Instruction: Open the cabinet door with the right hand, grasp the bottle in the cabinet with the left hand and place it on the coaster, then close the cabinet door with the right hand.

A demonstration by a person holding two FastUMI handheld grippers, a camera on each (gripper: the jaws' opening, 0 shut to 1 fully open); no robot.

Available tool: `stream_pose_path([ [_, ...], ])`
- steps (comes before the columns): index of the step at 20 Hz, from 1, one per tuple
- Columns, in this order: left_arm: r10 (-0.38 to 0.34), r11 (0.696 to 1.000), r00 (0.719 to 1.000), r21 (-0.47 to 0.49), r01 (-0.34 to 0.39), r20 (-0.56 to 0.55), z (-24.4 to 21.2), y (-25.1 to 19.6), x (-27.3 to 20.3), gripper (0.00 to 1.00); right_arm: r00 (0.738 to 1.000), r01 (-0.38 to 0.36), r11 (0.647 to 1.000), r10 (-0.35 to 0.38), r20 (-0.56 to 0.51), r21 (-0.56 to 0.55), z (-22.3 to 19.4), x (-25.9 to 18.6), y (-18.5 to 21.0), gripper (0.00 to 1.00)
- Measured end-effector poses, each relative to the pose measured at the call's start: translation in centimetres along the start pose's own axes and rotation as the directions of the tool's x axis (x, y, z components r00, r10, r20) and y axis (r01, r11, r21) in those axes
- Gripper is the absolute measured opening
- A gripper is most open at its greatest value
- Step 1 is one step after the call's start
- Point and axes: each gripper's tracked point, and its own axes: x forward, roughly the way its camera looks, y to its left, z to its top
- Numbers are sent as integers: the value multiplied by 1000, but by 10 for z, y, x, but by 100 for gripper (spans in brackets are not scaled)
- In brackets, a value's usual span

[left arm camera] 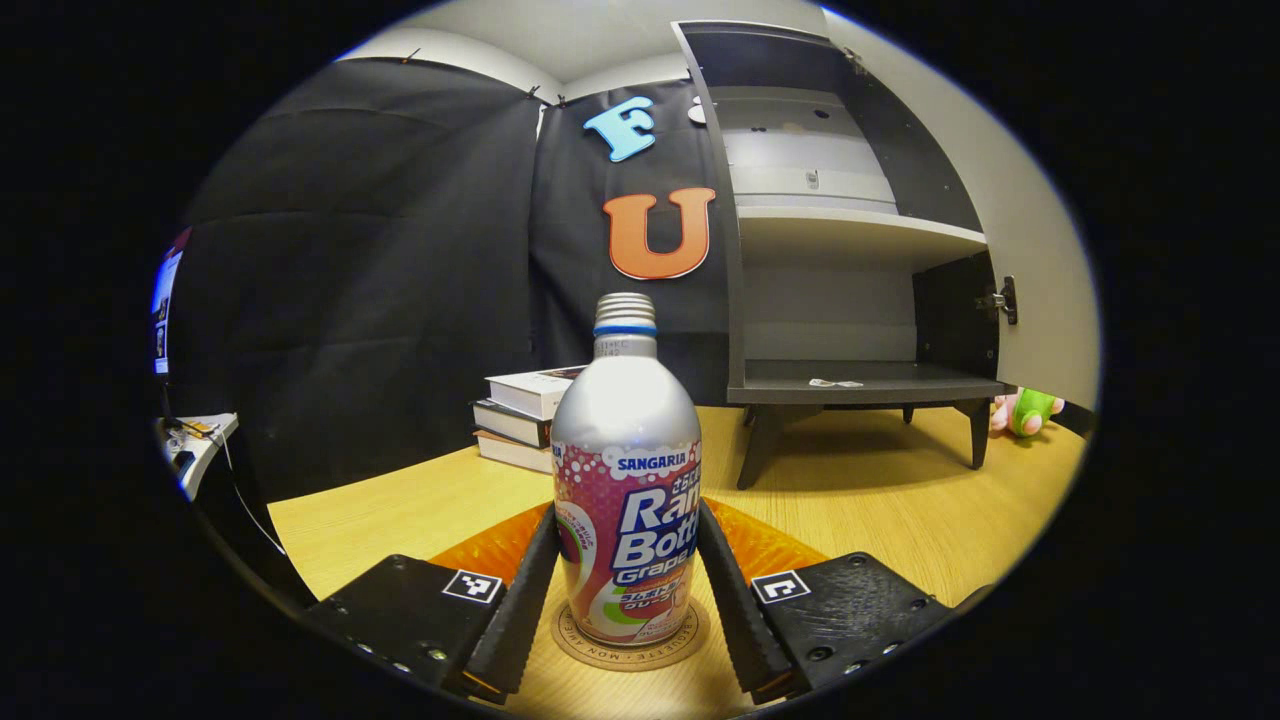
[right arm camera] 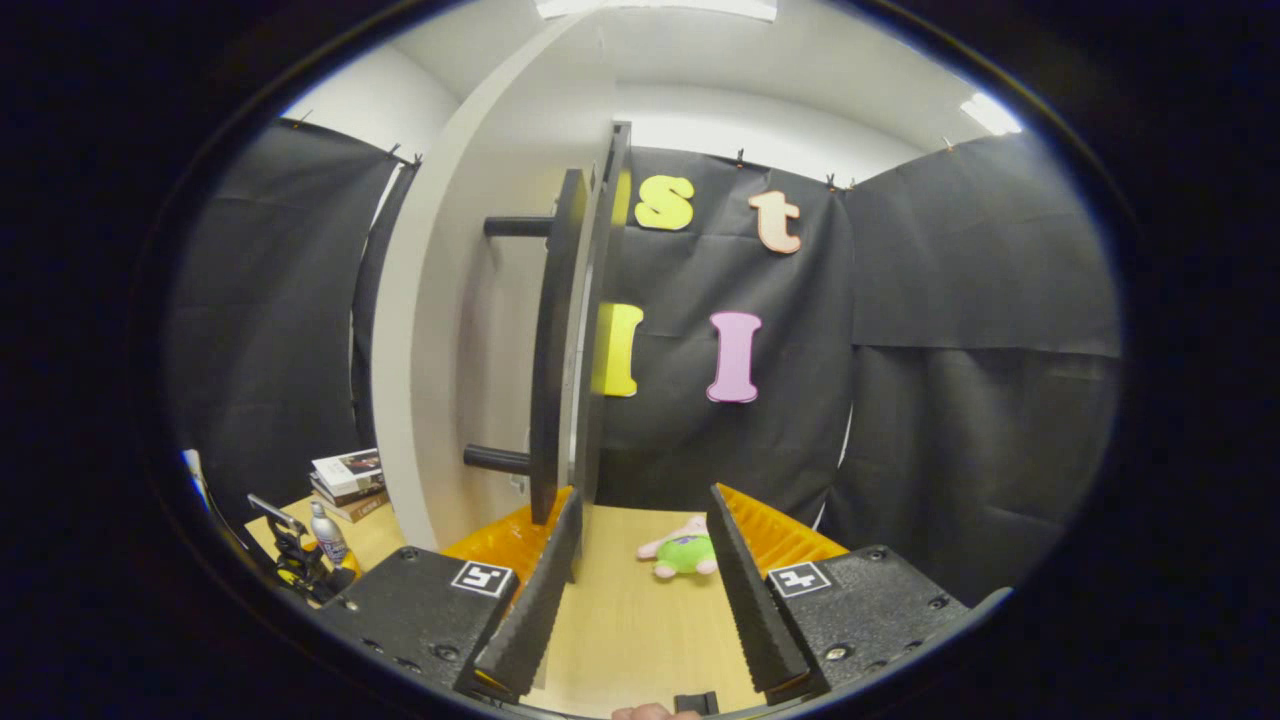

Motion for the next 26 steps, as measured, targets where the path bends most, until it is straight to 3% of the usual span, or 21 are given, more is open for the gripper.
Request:
stream_pose_path([
  [6,38,999,999,-14,-38,25,2,7,-1,78,1000,2,999,-3,3,39,3,-4,-8,81],
  [14,20,1000,999,-7,-20,26,2,3,-5,80,1000,20,999,-20,4,49,1,-12,-15,83],
  [19,-6,1000,1000,-2,6,3,-2,-1,-8,85,1000,18,999,-19,5,51,0,-14,-14,82],
  [21,-12,1000,1000,-10,12,-22,-6,0,-16,90,1000,20,998,-21,3,52,-2,-15,-14,82],
  [22,-18,1000,1000,-12,18,-24,-4,1,-22,97,1000,22,998,-23,4,54,-2,-15,-16,83],
  [26,-25,1000,1000,4,25,-6,8,8,-26,97,1000,18,997,-19,10,81,-7,-17,-17,81],
])
